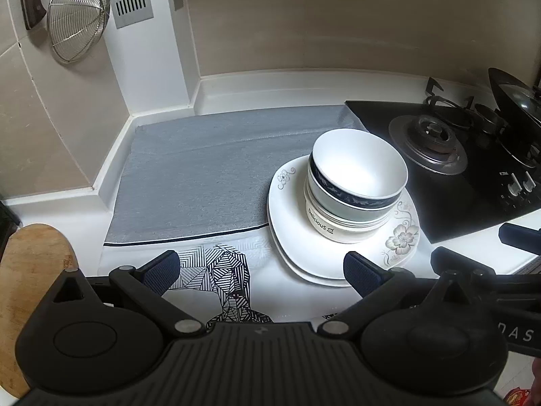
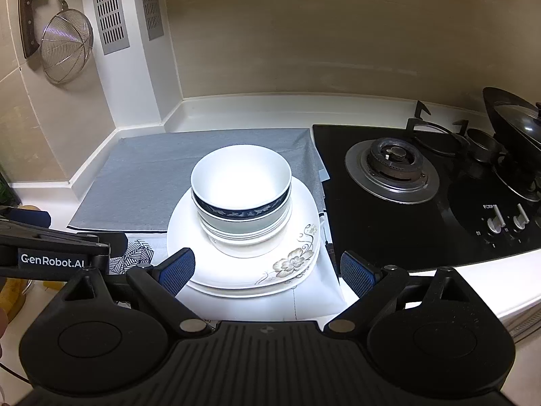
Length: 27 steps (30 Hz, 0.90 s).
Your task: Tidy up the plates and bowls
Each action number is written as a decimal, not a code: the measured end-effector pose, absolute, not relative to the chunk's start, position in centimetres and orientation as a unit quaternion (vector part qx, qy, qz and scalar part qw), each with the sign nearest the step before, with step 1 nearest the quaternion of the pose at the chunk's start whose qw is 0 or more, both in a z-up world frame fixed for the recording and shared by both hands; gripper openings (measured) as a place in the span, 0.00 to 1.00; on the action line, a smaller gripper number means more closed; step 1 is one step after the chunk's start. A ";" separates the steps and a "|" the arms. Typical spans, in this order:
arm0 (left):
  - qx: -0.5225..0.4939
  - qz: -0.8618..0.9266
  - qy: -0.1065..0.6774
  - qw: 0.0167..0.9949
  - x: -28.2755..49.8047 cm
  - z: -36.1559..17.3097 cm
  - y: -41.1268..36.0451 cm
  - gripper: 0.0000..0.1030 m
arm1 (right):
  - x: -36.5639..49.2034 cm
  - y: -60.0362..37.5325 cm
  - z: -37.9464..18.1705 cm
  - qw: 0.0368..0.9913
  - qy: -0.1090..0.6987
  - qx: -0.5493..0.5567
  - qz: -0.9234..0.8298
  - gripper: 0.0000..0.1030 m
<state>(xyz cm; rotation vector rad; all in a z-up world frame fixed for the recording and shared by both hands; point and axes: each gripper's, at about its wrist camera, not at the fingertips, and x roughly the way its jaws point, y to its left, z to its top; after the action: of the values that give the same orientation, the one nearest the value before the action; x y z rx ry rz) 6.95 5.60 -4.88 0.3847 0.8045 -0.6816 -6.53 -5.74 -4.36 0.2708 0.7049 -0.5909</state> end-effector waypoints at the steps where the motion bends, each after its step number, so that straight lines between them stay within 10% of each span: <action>1: 0.182 -0.324 0.381 0.847 6.9 -4.9 5.6 1.00 | -6.5 -5.7 -4.4 0.887 0.339 0.130 -0.285 0.91; 27: 0.188 -0.331 0.379 0.843 6.7 -4.9 5.3 1.00 | -6.7 -5.6 -4.3 0.886 0.337 0.130 -0.289 0.91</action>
<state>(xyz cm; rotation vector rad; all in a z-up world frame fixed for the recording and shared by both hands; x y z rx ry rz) 6.67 5.34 -4.88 0.3963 0.8011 -0.6981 -6.65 -5.61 -4.27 0.2703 0.7014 -0.6014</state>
